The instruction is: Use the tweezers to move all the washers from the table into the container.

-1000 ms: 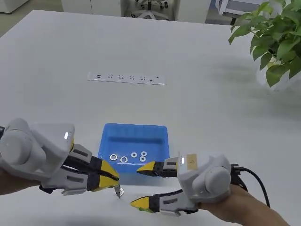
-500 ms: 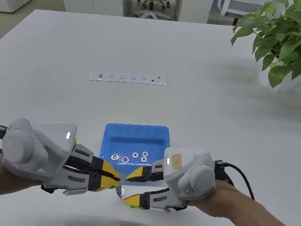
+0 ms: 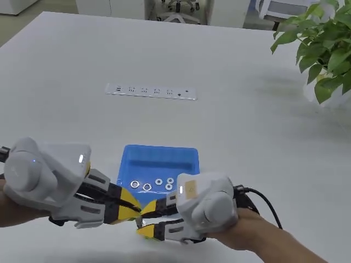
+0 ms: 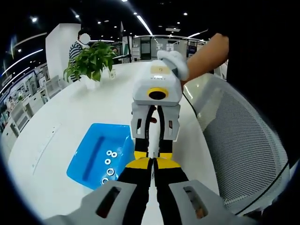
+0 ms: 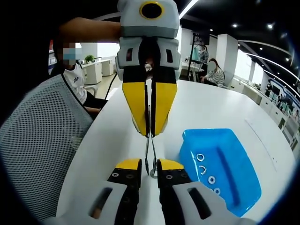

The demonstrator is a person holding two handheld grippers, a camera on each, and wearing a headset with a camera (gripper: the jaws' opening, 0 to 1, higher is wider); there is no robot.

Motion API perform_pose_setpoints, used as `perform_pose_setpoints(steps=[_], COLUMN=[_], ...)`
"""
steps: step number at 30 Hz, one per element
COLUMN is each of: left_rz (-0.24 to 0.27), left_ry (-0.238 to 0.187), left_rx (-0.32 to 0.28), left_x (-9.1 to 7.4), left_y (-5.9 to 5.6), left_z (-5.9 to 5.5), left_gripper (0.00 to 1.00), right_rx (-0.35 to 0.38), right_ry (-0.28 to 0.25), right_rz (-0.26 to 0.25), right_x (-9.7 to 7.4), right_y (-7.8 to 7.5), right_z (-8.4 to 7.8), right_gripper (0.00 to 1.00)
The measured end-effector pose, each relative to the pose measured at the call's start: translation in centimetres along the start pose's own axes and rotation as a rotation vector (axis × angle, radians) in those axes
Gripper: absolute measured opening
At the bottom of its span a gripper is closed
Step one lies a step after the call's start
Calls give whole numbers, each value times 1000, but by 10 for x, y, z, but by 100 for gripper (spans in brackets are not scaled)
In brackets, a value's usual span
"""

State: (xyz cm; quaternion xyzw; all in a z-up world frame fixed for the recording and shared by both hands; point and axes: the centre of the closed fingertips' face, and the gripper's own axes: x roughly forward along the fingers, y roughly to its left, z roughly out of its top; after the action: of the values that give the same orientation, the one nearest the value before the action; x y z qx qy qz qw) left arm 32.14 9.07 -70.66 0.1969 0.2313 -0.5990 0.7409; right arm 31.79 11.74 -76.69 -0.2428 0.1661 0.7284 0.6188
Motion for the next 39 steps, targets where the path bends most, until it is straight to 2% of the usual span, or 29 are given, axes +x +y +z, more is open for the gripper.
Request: perform_pose_setpoints(steps=[14, 29, 39], left_rz=[-1, 19, 26], left_ry=[4, 4, 8], left_rx=[0, -10, -29], left_x=[1, 1, 1], left_y=[-3, -1, -2], left_z=[3, 3, 3], left_gripper=[6, 6, 7], right_rx=[-24, 15, 13], right_ry=[19, 7, 6], right_rz=[6, -5, -2], right_x=[4, 4, 5], right_y=[0, -1, 0], right_z=[-1, -2, -1], right_gripper=[10, 9, 9])
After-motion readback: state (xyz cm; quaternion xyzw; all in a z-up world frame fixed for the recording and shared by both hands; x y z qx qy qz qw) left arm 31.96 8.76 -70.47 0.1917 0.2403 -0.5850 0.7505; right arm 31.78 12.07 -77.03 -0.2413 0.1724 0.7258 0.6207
